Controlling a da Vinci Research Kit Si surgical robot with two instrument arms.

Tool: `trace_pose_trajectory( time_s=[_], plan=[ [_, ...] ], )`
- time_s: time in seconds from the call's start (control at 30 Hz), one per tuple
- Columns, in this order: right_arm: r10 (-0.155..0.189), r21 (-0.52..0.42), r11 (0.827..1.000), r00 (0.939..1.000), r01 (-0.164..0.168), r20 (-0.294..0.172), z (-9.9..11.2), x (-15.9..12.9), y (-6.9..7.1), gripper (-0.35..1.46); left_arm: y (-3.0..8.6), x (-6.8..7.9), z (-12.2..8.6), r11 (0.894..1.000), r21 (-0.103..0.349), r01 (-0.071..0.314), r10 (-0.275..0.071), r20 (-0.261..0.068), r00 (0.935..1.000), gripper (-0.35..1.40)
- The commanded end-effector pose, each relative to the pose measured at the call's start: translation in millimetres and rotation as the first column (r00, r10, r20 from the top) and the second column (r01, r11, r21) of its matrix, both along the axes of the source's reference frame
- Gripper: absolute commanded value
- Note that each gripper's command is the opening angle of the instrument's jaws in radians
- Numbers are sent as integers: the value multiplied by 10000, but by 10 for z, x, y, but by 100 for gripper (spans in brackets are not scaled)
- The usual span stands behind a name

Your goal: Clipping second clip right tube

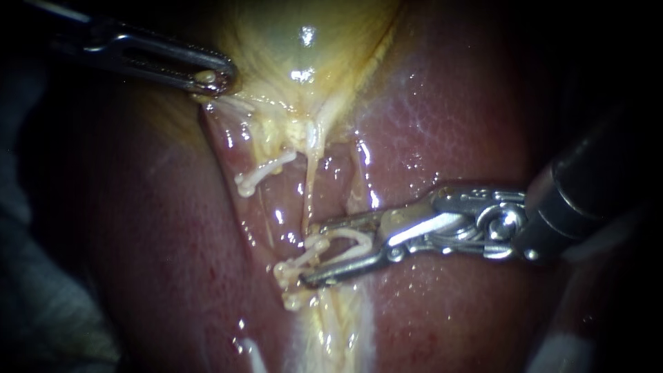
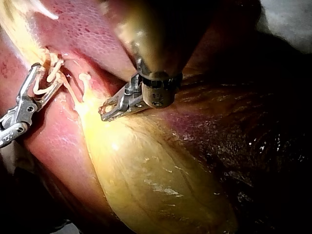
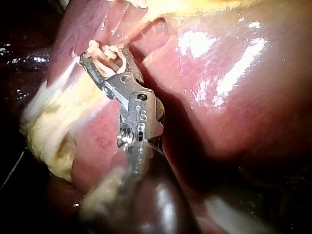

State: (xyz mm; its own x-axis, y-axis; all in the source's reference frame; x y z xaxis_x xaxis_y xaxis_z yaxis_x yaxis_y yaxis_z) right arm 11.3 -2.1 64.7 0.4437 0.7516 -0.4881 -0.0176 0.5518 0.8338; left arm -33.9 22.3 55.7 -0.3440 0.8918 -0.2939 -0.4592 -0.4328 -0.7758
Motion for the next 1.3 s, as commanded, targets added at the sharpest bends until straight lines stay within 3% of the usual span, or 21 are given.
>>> trace_pose_trajectory(
  time_s=[0.03,0.27,0.53,0.7,1.0,1.3],
  plan=[
    [-6,2,10000,10000,6,-2,-1,-1,0,50,0,0,0,10000,1,-1,1,1,10000,-35],
    [-44,86,10000,10000,45,-45,-12,-11,7,50,0,0,0,10000,1,-2,2,2,10000,-35],
    [-66,266,9996,9999,69,-117,-36,-42,30,50,0,1,1,10000,1,-7,7,5,10000,-35],
    [-50,295,9996,9999,53,-123,-42,-53,35,49,1,1,1,10000,1,-8,8,5,10000,-35],
    [37,576,9983,10000,-37,10,-30,-56,40,48,0,1,1,10000,1,-7,7,5,10000,-35],
    [323,1377,9897,9983,-386,478,10,-58,39,48,0,1,1,10000,1,-7,7,5,10000,-35]
  ],
)
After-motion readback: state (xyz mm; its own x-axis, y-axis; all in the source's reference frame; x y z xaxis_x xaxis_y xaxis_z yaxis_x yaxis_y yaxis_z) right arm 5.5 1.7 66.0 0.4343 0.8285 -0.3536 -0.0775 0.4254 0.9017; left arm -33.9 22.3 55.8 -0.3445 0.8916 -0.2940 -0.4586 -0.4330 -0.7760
